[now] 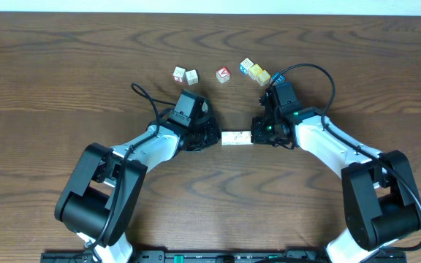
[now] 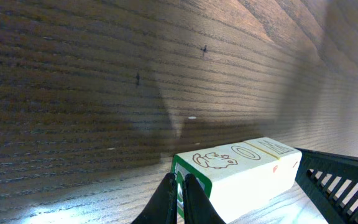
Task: Lift 3 blocks
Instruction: 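Open both grippers to release the block row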
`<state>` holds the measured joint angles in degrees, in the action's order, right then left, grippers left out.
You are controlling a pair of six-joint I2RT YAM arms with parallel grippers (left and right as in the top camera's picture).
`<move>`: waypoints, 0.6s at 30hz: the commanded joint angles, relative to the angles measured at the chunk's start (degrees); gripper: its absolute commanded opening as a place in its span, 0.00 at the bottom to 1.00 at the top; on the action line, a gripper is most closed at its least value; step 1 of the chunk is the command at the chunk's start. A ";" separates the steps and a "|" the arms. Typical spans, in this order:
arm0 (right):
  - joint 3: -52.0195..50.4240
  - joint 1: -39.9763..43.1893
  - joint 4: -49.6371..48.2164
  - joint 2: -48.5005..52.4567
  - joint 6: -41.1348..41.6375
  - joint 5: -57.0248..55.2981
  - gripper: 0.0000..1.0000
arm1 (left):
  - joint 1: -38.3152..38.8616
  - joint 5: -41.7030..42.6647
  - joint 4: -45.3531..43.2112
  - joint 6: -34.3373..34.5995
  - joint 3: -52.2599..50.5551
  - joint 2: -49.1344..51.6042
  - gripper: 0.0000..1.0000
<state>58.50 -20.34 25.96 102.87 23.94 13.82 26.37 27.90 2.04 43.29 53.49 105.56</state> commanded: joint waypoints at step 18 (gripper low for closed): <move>1.88 -0.61 5.79 -0.98 0.87 -0.33 0.27 | 1.79 -4.98 4.94 -3.67 2.14 -4.46 0.24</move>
<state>59.31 -20.34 31.33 102.78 24.58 11.11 27.24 23.75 6.42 40.80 53.78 103.42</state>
